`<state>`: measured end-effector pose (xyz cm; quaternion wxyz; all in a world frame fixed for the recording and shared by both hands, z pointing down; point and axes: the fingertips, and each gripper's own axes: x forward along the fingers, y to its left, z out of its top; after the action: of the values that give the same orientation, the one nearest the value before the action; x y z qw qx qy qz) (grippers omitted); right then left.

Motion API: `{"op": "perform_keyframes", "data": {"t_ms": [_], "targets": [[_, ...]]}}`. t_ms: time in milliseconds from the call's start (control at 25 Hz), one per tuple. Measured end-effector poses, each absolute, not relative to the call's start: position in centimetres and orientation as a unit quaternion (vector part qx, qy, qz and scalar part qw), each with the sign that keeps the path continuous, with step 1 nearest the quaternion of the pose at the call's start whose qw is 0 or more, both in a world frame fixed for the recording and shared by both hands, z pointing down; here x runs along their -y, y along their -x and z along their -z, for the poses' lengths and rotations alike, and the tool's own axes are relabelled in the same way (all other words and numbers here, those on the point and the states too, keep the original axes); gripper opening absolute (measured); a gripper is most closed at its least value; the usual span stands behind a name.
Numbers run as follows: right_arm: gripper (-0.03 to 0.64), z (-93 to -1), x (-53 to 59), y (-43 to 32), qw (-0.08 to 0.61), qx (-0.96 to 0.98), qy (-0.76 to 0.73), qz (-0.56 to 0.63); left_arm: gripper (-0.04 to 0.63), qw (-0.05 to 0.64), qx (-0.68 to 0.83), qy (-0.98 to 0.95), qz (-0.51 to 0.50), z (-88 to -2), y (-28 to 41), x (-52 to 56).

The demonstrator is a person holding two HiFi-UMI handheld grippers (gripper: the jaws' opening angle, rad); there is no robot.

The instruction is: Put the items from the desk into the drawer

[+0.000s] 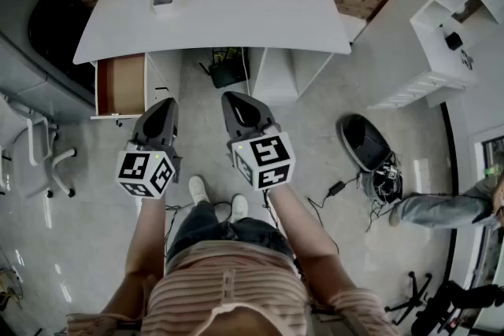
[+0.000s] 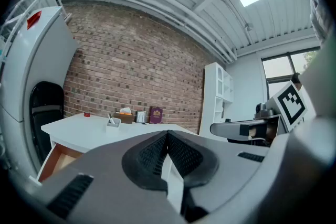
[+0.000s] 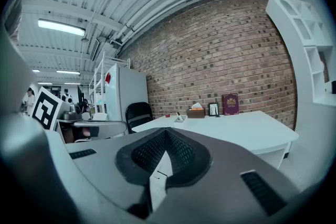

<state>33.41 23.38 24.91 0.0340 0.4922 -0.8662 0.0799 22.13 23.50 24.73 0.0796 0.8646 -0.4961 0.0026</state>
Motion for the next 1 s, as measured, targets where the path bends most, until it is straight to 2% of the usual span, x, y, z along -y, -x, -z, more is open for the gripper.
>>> {"op": "perform_keyframes", "data": {"t_ms": [560,1000], "targets": [[0.017,-26.5,-22.0,-32.2,0.044,0.866,-0.488,-0.093,0.009,0.095,0.503,-0.859,0.002,-26.0,-20.3,-22.0],[0.017,-26.9,-15.8,-27.1,0.049,0.85,-0.512,-0.111,0.009,0.098,0.51,-0.854,-0.016,-26.1,-12.4,-15.2]]}}
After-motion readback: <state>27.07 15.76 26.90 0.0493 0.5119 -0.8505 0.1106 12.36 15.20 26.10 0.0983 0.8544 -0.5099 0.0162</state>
